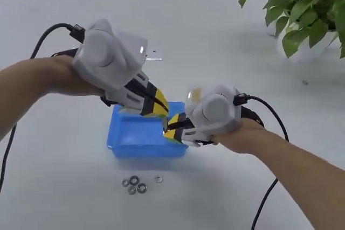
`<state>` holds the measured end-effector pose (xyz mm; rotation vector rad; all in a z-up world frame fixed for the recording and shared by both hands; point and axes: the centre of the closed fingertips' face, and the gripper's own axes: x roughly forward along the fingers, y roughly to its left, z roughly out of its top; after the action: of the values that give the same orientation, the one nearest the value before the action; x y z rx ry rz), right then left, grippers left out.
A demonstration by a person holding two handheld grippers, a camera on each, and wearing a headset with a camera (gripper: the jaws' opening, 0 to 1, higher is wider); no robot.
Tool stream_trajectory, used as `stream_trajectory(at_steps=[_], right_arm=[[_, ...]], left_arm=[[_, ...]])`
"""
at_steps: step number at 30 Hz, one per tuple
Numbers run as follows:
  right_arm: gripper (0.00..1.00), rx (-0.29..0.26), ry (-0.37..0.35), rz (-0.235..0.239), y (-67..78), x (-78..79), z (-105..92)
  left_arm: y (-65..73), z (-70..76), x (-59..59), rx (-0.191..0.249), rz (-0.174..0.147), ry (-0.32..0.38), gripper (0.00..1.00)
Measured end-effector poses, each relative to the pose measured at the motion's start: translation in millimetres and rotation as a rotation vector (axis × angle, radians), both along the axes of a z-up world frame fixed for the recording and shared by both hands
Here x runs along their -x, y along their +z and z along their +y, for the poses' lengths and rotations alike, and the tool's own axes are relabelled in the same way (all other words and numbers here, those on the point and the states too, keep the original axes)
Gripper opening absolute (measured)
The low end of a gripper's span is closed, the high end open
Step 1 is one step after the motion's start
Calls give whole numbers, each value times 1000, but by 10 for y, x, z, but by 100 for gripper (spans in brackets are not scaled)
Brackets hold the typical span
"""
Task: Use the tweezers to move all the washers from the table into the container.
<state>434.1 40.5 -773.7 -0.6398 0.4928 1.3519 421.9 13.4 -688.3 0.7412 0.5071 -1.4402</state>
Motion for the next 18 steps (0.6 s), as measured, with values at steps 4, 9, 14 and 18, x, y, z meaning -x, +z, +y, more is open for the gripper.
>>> stream_trajectory(at_steps=[4, 9, 14, 18], right_arm=[[9, 3, -4, 8, -41, -18, -13], [9, 6, -6, 11, -64, -21, -32], [10, 10, -1, 14, -78, -17, -22], [10, 14, 5, 11, -87, -8, -17]], left_arm=[[-40, -10, -23, -2, 5, 3, 5], [-67, -25, -36, 3, 13, 6, 5], [-84, -21, -43, 0, 15, 9, 5], [-91, -5, -32, -4, 17, 9, 5]])
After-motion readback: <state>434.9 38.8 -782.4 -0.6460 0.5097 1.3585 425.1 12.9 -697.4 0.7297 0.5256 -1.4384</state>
